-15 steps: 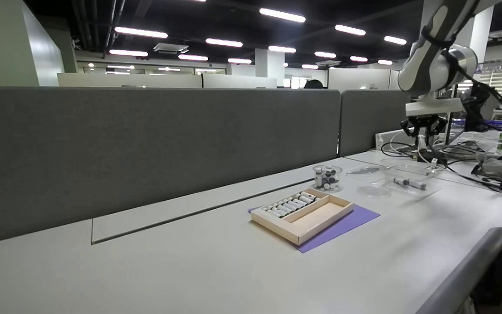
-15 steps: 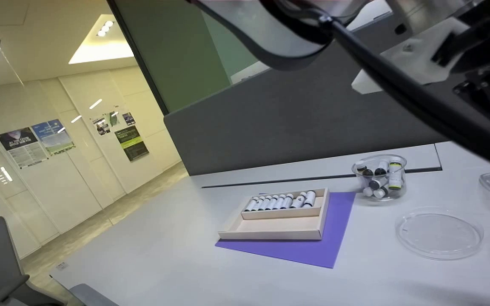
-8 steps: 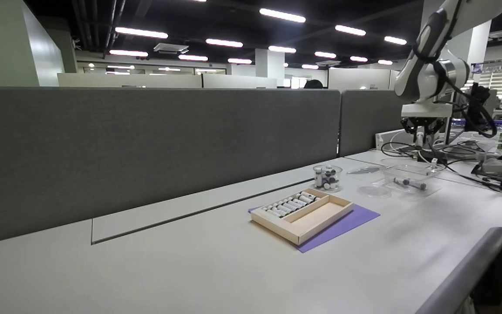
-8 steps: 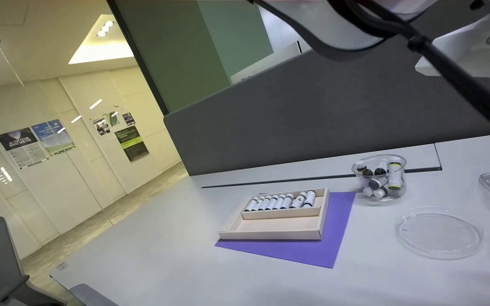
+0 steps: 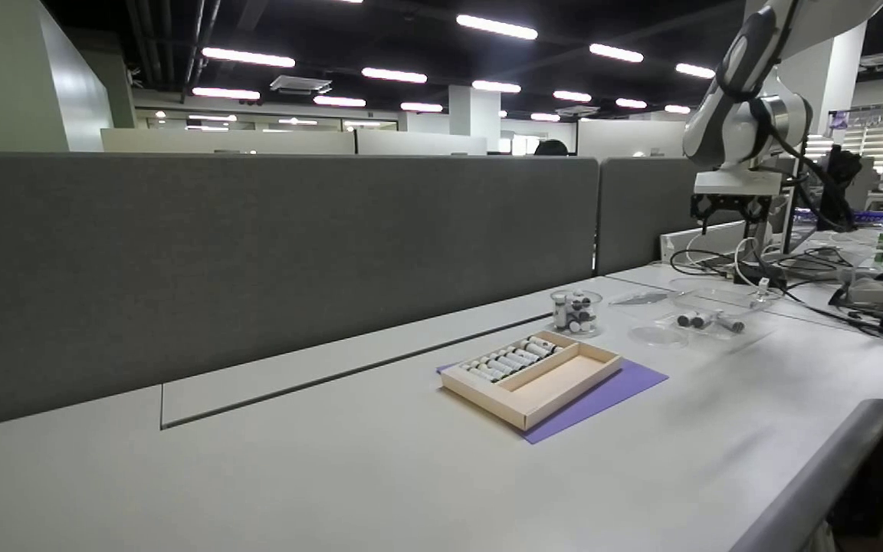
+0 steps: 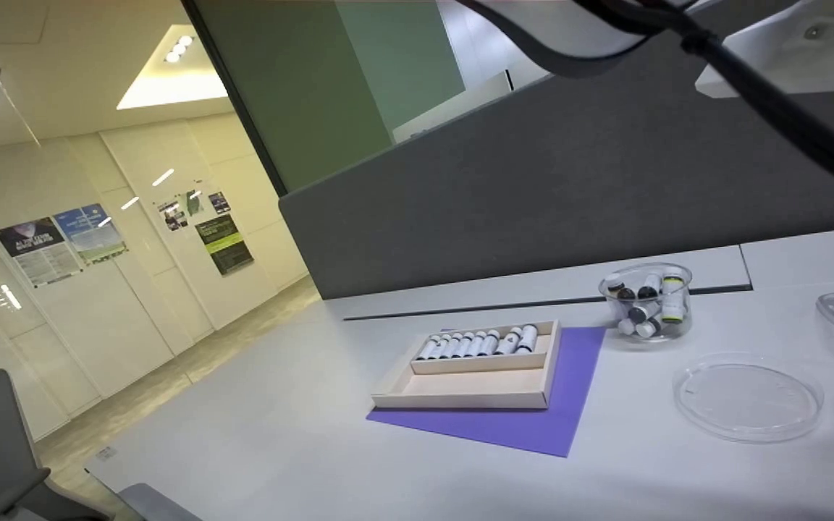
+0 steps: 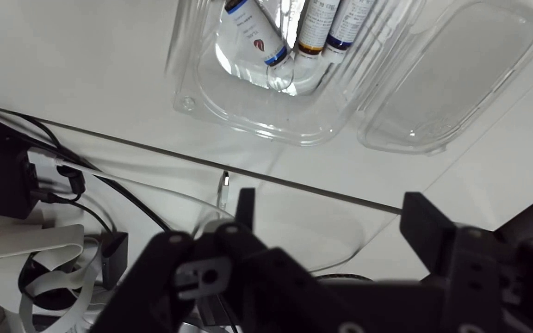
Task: Take the object in the lower segment of the box and put it in the plastic container
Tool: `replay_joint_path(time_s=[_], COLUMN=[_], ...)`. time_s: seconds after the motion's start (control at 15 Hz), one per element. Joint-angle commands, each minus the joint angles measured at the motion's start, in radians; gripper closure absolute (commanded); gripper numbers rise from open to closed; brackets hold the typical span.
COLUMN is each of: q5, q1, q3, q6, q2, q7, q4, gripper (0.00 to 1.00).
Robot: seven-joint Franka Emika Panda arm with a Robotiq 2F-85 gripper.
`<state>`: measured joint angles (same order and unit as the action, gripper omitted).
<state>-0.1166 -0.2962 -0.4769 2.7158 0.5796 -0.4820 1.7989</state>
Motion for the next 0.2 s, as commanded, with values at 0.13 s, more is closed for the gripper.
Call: replay_joint_path(time_s=[0.13], q5=[0.003], q1=[-0.008], q3=[0.006], q6=[0.001], q2=[0.012], q7=[-0.001], q4=[-0.005], gripper=[0.03])
